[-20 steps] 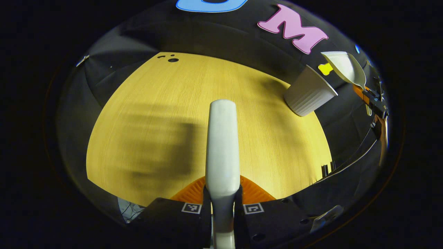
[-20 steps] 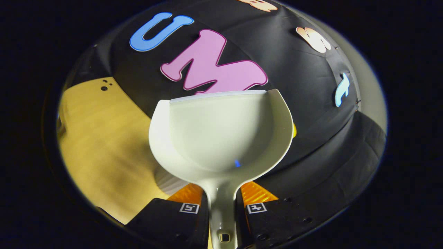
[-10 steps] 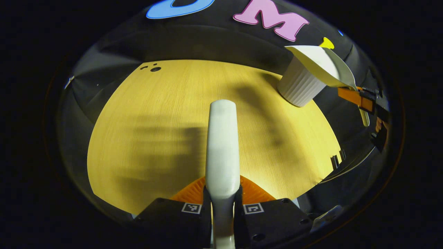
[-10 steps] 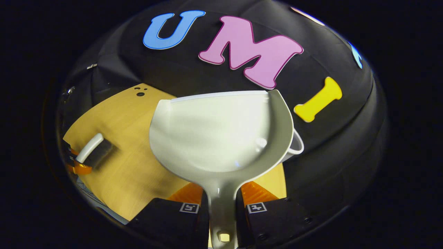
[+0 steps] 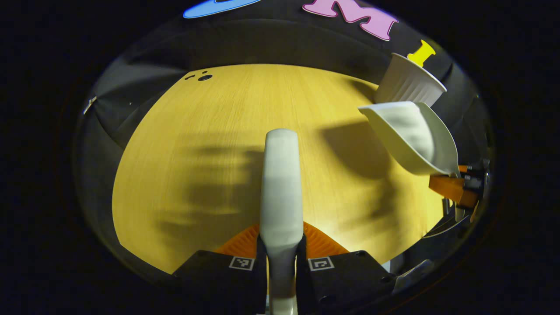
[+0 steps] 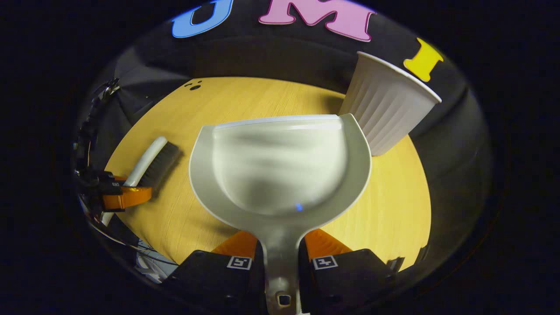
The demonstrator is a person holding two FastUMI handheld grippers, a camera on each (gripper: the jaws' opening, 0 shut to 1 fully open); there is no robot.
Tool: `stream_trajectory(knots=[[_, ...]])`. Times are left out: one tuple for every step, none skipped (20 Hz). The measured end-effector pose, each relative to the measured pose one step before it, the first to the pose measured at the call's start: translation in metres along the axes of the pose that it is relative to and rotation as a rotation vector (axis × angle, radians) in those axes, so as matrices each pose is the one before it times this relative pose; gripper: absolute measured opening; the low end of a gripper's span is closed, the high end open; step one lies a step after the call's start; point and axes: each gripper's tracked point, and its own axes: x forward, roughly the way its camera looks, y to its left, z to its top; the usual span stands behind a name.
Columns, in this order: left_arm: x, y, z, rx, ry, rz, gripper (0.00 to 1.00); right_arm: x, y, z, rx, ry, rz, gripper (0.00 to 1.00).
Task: Pick up the small broom and dustpan from the desktop, sweep the trash into the dustpan with the broom, and then empty the trash into the garbage bin.
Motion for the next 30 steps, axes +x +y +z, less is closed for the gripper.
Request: stream_trajectory(knots=[[0.00613,0.00562,0.00407,0.01001,0.00047,0.02086,0.31,0.00323,0.00394,-0.01067,0.01324,0.02075,0.01297,0.35],[0.0043,0.0032,0.00349,0.01002,-0.00007,0.01208,0.31,0.00253,-0.00058,-0.00847,0.01292,0.01914,0.00981,0.35],[0.00267,0.00125,0.00147,0.01349,0.00079,0.01313,0.31,0.00342,0.00069,-0.00734,0.01188,0.01663,0.00429,0.31],[0.00191,0.00307,0.00172,0.01774,0.00144,0.02063,0.34,0.00035,0.00173,-0.0067,0.01293,0.01823,0.00522,0.35],[0.00557,0.00488,0.00163,0.01592,0.00576,0.01909,0.34,0.00156,0.00072,-0.00704,0.01868,0.01664,0.00877,0.35],[0.00496,0.00391,0.00065,0.009,0.00675,0.00953,0.32,0.00158,0.00138,-0.00743,0.02331,0.01338,0.00973,0.33],[0.00506,0.0025,0.00137,0.00148,0.00564,0.00477,0.32,0.0014,0.00065,-0.00531,0.02374,0.01089,0.00838,0.31],[0.00186,-0.00007,0.00128,-0.00164,0.00433,0.00365,0.32,0.0027,0.00153,-0.00502,0.01557,0.01118,0.00309,0.31],[0.00037,0.0002,-0.00038,-0.00496,0.0058,0.00103,0.32,0.00144,0.0005,-0.00327,0.00096,0.00936,0.00037,0.35],[0.00105,0.00003,0.00053,-0.00115,0.00031,-0.00257,0.33,0.00026,0.00053,-0.00308,-0.00539,0.00464,-0.00073,0.35],[0.00149,0.00019,0.00005,0.003,0.00199,0.00024,0.34,0.00006,0.00006,-0.00122,-0.00639,0.00481,0.00112,0.35],[0.00109,0.00003,-0.00019,0.00283,0.00521,-0.00028,0.34,-0.00062,-0.00037,-0.00198,-0.00536,0.00671,0.00302,0.35],[0.00337,-0.00138,-0.00023,0.00332,0.00347,-0.00352,0.34,-0.00015,0.00002,-0.00056,-0.0006,0.00635,0.00334,0.35],[0.00201,0.00074,0.00111,0.00467,0.00396,0.00331,0.31,0.00007,0.00047,-0.00274,-0.00004,0.00605,0.00274,0.35],[-0.00011,-0.00026,0.00189,0.00694,-0.00316,0.00324,0.34,0.00039,-0.00056,-0.00214,0.00019,0.00721,0.00133,0.31],[0.00005,-0.0011,0.00003,0.00362,-0.00134,-0.00063,0.38,-0.00104,-0.00044,-0.00222,-0.00174,0.00016,-0.00008,0.36],[-0.0003,-0.00193,-0.00028,0.00016,-0.00196,-0.00881,0.39,-0.00021,-0.00045,-0.00142,-0.00006,0.00007,0.00048,0.36],[0.00045,-0.00111,0.00103,0.00028,-0.00598,-0.01202,0.34,0.00046,-0.00037,-0.0025,-0.00002,0.00194,0.00058,0.37],[-0.00028,-0.00055,0.00185,0.00299,-0.00986,-0.01184,0.34,-0.0008,0.00013,-0.00095,0.0028,0.00325,0.00362,0.37],[-0.00061,-0.00097,0.00021,0.00344,-0.00665,-0.01193,0.47,-0.0005,0.00083,-0.00054,0.00449,-0.00381,0.00243,0.39],[-0.00281,-0.00165,0.00015,0.0012,-0.00798,-0.00962,0.54,-0.00041,0.00082,0.00027,0.00678,-0.00518,0.00172,0.39],[-0.00302,-0.00191,-0.00032,-0.00099,-0.00939,-0.00863,0.68,-0.00049,0.00217,0.00149,0.00859,-0.00717,0.00698,0.43],[-0.00506,-0.00376,0.0004,-0.00217,-0.01242,-0.01569,0.81,-0.0013,0.00377,0.00198,0.0116,-0.00561,0.01745,0.48],[-0.00518,-0.00026,0.00204,0.00122,-0.01631,-0.00384,0.95,-0.00166,0.00117,0.00268,0.00947,-0.00777,0.007,0.65],[-0.00626,0.00158,0.00229,0.00248,-0.0173,0.00035,0.96,-0.00288,0.00159,0.00418,0.00909,-0.01263,0.00555,0.83],[-0.00887,-0.00014,0.00256,0.00482,-0.02441,-0.00028,0.97,-0.00662,-0.0002,0.00398,0.00307,-0.01362,-0.00011,1.0],[-0.01048,-0.00046,0.00451,0.00328,-0.03063,-0.00086,0.97,-0.00555,0.00026,0.003,-0.00003,-0.0157,-0.00073,0.99],[-0.0125,-0.00195,0.00536,0.00362,-0.03591,-0.0035,0.98,-0.00826,0.00051,0.00309,0.00068,-0.02012,-0.00372,0.99],[-0.01505,-0.00351,0.00621,0.00545,-0.04353,-0.00417,0.98,-0.00859,0.00056,0.0043,0.00509,-0.01884,-0.00809,0.99],[-0.01392,-0.00454,0.0102,0.00712,-0.05434,-0.00903,0.98,-0.00984,-0.00038,0.00647,0.01759,-0.03151,-0.00804,1.0]])
